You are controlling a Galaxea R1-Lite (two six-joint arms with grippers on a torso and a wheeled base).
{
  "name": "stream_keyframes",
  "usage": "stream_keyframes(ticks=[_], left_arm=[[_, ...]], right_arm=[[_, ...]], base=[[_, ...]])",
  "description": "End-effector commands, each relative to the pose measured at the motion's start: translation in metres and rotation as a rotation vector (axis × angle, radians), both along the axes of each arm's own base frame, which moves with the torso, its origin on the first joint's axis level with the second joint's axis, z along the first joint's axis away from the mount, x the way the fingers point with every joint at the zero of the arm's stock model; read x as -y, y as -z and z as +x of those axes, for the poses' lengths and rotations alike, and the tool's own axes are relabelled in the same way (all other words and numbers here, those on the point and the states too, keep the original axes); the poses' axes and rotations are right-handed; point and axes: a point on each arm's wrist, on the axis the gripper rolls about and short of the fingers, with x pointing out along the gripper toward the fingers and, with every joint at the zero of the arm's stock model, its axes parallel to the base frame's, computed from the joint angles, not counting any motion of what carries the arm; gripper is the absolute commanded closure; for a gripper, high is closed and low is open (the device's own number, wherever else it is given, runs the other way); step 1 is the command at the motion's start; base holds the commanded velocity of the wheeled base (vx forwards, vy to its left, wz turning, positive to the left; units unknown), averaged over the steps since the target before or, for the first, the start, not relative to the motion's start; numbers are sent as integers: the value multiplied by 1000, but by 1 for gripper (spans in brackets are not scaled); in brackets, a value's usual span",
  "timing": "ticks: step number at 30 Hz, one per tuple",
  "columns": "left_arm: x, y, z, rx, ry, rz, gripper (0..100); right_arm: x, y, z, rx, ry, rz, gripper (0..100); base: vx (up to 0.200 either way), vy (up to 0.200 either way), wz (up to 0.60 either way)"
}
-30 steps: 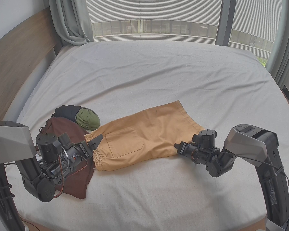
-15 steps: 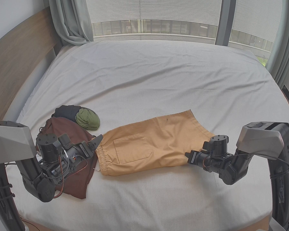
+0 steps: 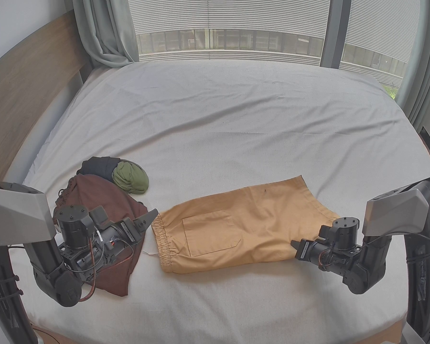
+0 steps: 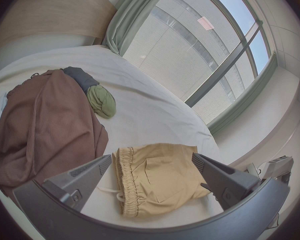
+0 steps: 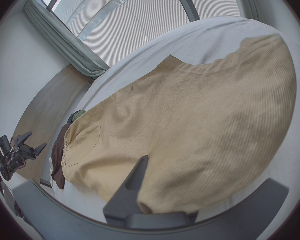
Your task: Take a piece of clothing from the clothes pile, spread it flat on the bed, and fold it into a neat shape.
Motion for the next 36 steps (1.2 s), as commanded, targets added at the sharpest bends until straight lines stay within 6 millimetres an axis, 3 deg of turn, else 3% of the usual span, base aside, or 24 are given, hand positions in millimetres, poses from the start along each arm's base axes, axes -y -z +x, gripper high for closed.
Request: stream_keyframes(ticks=[1, 2, 3, 11, 17, 24, 33, 36], left_arm=[[3, 3, -4, -22, 21, -1, 0], [4, 4, -4, -24, 24, -2, 0], [5, 4, -4, -22, 24, -3, 0], [19, 5, -6, -62, 36, -92, 0], [21, 22, 0, -122, 9, -121, 0], [21, 25, -1, -128, -5, -99, 0], [21, 28, -2, -143, 3, -95, 0], [22, 33, 0, -152, 3, -91, 0]], right_arm=[[6, 16, -8, -39, 11, -11, 100], [6, 18, -8, -30, 11, -8, 100], [6, 19, -8, -28, 11, -7, 0], [10, 21, -20, -54, 9, -11, 0], [14, 0, -55, -120, -20, -20, 0], [15, -33, -71, -62, -35, -1, 0], [6, -70, -63, 88, -77, 72, 0], [0, -77, -45, 150, -81, 117, 0]], base=[[0, 0, 0], [0, 0, 0], [0, 0, 0], [0, 0, 0], [0, 0, 0], [0, 0, 0], [0, 0, 0], [0, 0, 0]])
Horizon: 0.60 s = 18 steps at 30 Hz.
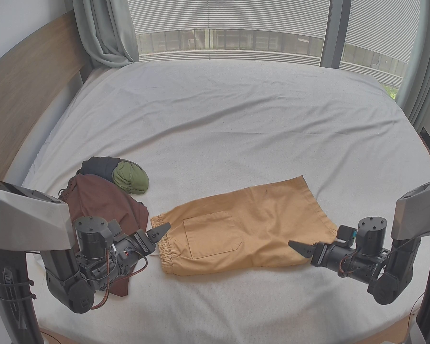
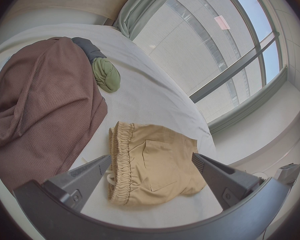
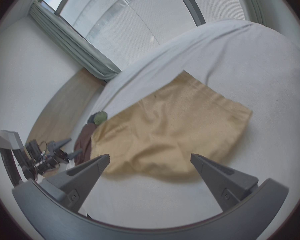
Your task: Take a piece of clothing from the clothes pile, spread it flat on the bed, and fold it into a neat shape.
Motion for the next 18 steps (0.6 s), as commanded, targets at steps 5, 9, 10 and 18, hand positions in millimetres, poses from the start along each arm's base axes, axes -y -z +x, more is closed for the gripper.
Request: stream_keyframes(ticks=[5, 9, 10, 18], left_arm=[[2, 26, 5, -68, -1, 21, 0], [4, 38, 12, -82, -5, 28, 0], [4, 42, 14, -88, -7, 30, 0], [5, 54, 19, -117, -14, 9, 0]], right_arm=[[-7, -9, 20, 68, 1, 60, 0], [-4, -8, 19, 59, 9, 61, 0], [-4, -7, 20, 57, 11, 62, 0], [0, -5, 21, 45, 7, 67, 0]], base=[[0, 0, 0], [0, 0, 0], [0, 0, 0], [0, 0, 0]])
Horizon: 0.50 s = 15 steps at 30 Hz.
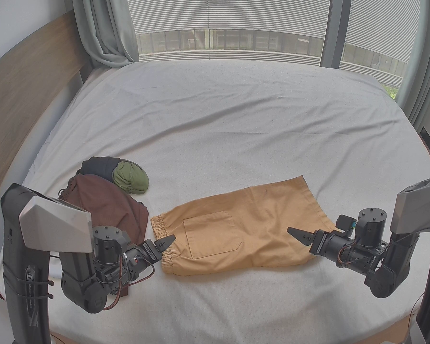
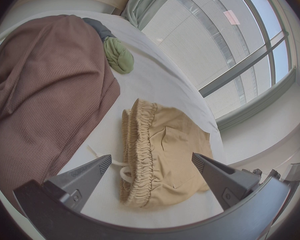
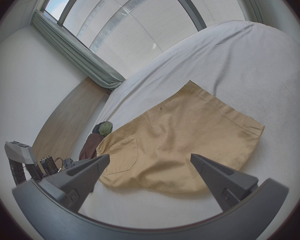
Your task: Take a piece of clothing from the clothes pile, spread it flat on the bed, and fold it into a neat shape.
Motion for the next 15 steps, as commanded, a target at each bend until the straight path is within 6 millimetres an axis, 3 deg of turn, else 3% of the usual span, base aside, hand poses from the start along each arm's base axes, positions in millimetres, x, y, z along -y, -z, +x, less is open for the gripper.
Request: stream_keyframes(ticks=[1, 9, 15], left_arm=[[2, 12, 4, -24, -2, -4, 0], [13, 29, 8, -46, 12, -6, 0], [19, 29, 11, -32, 23, -11, 0]], right_arm=[[1, 3, 0, -8, 1, -2, 0], [0, 3, 0, -8, -1, -2, 0], [0, 2, 1, -7, -2, -1, 0]], base=[[0, 0, 0], [0, 0, 0], [0, 0, 0]])
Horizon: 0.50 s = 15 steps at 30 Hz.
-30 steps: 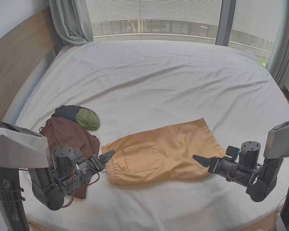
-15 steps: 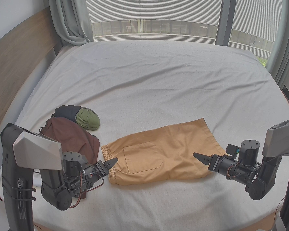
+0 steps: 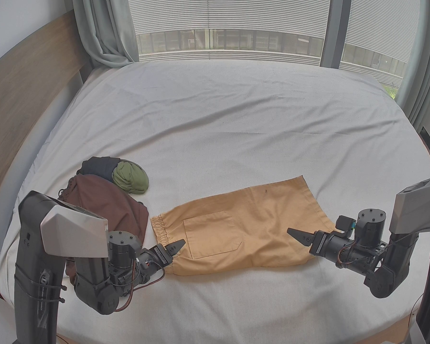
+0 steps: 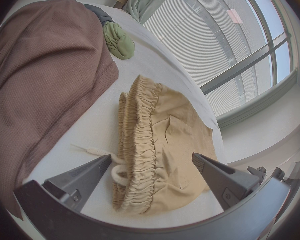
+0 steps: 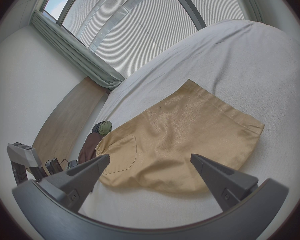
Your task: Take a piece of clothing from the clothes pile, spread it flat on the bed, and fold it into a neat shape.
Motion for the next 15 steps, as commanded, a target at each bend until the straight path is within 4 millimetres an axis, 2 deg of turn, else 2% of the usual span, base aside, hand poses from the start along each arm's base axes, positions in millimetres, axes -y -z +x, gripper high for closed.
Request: stream_keyframes(ticks=[1, 15], left_arm=[[3, 5, 2, -2, 7, 3, 0], [11, 6, 8, 7, 22, -1, 0]], right_arm=[[-1, 0, 0, 2, -3, 0, 0], [-3, -1, 1, 7, -8, 3, 0]], base=[[0, 0, 0], [0, 0, 0]])
